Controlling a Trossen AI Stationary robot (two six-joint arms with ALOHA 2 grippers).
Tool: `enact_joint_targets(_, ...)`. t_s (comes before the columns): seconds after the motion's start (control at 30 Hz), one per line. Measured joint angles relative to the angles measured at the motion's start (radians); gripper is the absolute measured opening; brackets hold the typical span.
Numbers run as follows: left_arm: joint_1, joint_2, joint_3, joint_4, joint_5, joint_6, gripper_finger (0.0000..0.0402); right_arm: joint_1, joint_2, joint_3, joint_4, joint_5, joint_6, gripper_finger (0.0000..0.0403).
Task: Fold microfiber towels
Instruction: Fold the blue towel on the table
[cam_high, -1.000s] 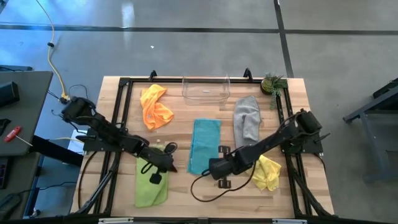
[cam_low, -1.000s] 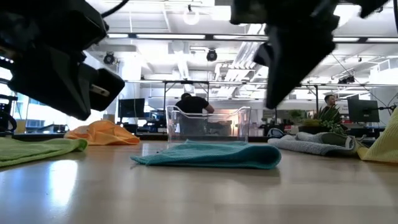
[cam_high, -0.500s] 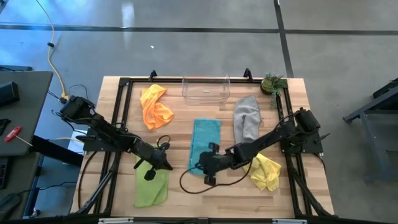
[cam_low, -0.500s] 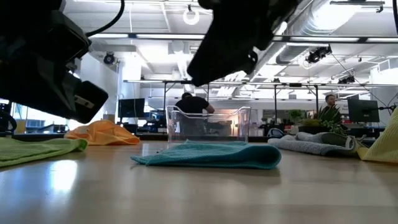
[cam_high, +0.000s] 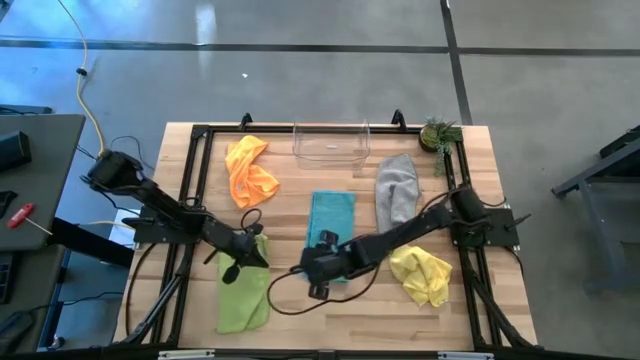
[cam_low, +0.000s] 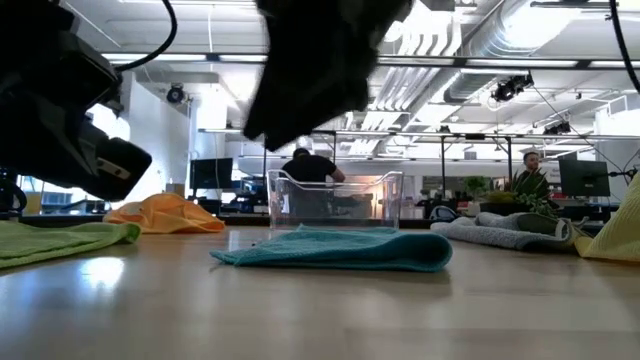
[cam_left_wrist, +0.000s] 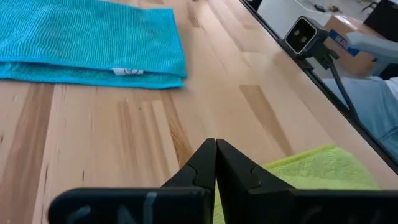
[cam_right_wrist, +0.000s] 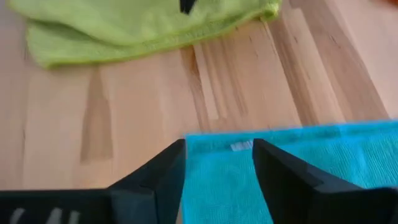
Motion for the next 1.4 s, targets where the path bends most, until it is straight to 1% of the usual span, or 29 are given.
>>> enact_joint_targets(0.13, -0.025, -0.007, 0.000, -0.006, 0.000, -0.003, 0.0000, 0.001, 0.105, 0.182, -0.162, 0.001, -0.023, 0.0198)
enact_joint_targets(0.23, -0.052, 0.003, 0.000, -0.013, -0.016, -0.003, 0.0000, 0.006, 0.203, 0.322, -0.320, -0.004, -0.047, 0.0197)
enact_joint_targets(0.33, -0.083, 0.007, 0.000, -0.014, -0.048, -0.003, 0.0000, 0.008, 0.289, 0.454, -0.438, -0.021, -0.065, 0.0191)
enact_joint_targets(0.43, -0.114, 0.008, 0.000, -0.018, -0.091, -0.008, 0.0000, 0.015, 0.352, 0.552, -0.518, -0.041, -0.084, 0.0183)
enact_joint_targets(0.53, -0.141, 0.008, 0.000, -0.020, -0.121, -0.022, 0.0000, 0.023, 0.388, 0.617, -0.559, -0.060, -0.098, 0.0174)
enact_joint_targets(0.67, -0.161, 0.008, 0.000, -0.025, -0.134, -0.022, 0.0000, 0.029, 0.395, 0.615, -0.566, -0.098, -0.097, 0.0160)
enact_joint_targets(0.87, -0.168, 0.008, 0.000, -0.040, -0.158, -0.021, 0.0000, 0.026, 0.397, 0.570, -0.559, -0.104, -0.105, 0.0135)
enact_joint_targets(1.03, -0.168, 0.008, 0.000, -0.052, -0.161, -0.025, 0.0000, 0.027, 0.397, 0.532, -0.557, -0.114, -0.113, 0.0129)
enact_joint_targets(1.23, -0.169, 0.008, 0.000, -0.053, -0.161, -0.029, 0.0000, 0.027, 0.396, 0.521, -0.547, -0.109, -0.113, 0.0124)
enact_joint_targets(1.3, -0.169, 0.008, 0.000, -0.053, -0.164, -0.029, 0.0000, 0.027, 0.396, 0.521, -0.545, -0.109, -0.112, 0.0115)
enact_joint_targets(1.4, -0.169, 0.008, 0.000, -0.054, -0.166, -0.029, 0.0000, 0.027, 0.396, 0.520, -0.537, -0.111, -0.112, 0.0089)
